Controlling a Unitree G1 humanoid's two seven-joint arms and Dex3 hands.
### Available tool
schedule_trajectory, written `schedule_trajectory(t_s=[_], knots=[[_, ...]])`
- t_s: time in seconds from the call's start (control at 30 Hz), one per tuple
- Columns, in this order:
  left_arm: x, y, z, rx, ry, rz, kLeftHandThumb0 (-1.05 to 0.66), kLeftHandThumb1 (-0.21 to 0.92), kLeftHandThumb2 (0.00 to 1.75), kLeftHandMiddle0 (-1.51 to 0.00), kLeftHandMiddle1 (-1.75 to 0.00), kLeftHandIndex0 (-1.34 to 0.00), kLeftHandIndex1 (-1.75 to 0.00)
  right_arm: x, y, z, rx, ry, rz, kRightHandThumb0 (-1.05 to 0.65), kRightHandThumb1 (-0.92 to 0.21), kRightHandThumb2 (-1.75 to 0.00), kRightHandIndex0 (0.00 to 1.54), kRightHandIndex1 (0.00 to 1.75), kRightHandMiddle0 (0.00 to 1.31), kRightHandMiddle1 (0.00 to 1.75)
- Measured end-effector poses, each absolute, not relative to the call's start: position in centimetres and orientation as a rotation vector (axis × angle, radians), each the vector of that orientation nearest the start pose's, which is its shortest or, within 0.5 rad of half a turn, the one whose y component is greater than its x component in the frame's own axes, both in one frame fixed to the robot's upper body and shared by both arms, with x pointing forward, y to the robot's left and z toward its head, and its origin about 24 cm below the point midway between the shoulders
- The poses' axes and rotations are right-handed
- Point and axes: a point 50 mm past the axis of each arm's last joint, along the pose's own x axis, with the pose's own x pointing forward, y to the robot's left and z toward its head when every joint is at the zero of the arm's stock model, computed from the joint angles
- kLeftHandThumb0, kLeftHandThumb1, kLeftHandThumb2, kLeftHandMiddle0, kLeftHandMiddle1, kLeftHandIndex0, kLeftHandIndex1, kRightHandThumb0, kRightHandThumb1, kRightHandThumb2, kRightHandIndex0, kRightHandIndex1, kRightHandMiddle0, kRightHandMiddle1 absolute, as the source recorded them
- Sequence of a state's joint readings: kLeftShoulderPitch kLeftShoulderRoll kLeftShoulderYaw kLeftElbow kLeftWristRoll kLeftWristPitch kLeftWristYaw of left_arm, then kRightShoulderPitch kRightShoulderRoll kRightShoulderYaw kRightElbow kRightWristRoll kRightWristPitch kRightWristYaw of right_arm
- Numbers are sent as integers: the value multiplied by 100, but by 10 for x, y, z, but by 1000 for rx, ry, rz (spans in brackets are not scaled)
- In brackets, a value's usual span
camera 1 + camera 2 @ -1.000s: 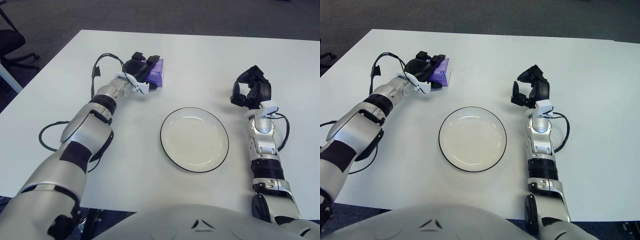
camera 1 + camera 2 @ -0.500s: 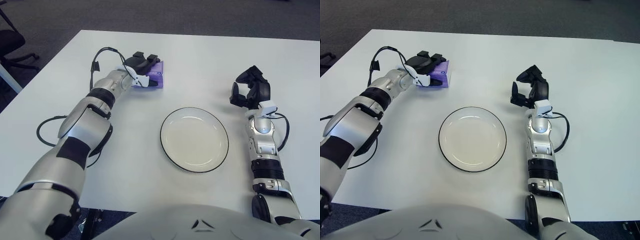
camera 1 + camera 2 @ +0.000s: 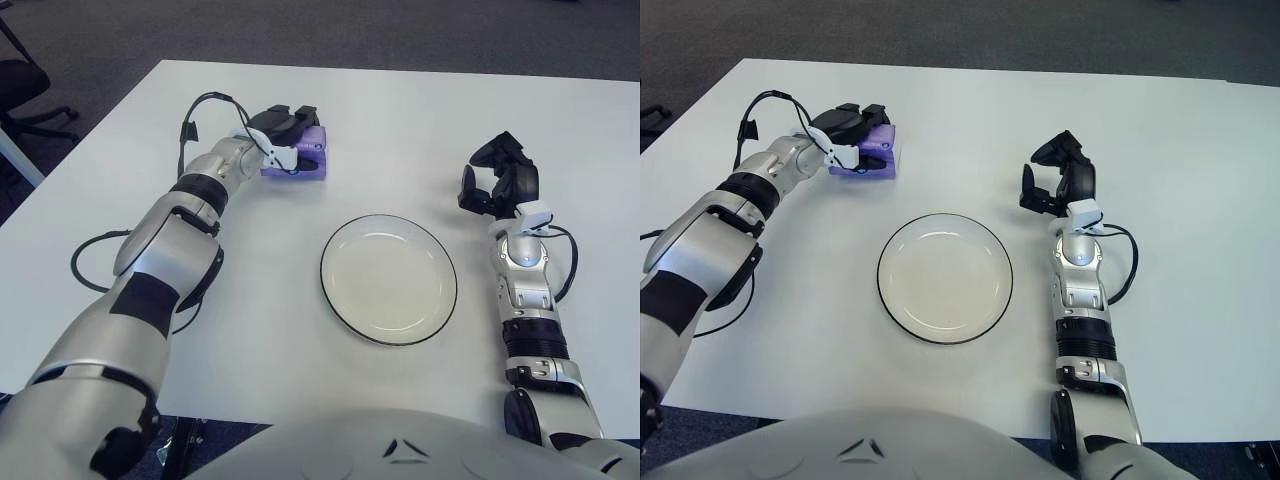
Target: Put the tissue paper into the plate.
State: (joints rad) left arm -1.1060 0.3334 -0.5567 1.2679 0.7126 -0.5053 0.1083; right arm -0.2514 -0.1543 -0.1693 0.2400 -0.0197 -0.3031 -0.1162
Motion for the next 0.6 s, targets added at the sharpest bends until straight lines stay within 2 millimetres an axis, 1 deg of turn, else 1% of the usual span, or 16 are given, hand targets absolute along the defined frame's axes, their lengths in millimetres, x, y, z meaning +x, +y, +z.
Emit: schedule_trajectory(t_s=[0.1, 0.2, 0.4, 0.53, 0.6], knots=[[400, 117, 130, 1390, -351, -493, -15, 32, 123, -120, -175, -97, -175, 294, -209, 90, -137, -329, -225, -47, -36, -127, 122, 175, 58, 175], [400, 117, 131, 1360, -365, -485, -10, 30, 130, -125, -175, -101, -175, 294, -209, 90, -137, -328, -223, -47, -36, -126, 122, 175, 58, 175], [398, 117, 134, 1289, -403, -481, -7, 28, 135, -129, -175, -104, -175, 294, -209, 90, -136, -327, -222, -46, -37, -125, 122, 175, 57, 175], [394, 116, 138, 1259, -473, -489, -8, 28, 136, -131, -175, -104, -175, 294, -209, 89, -136, -326, -219, -47, -37, -126, 122, 175, 58, 175], [391, 115, 140, 1243, -517, -481, -8, 26, 139, -131, -175, -106, -175, 294, -210, 89, -137, -325, -219, -47, -36, -126, 123, 175, 58, 175]])
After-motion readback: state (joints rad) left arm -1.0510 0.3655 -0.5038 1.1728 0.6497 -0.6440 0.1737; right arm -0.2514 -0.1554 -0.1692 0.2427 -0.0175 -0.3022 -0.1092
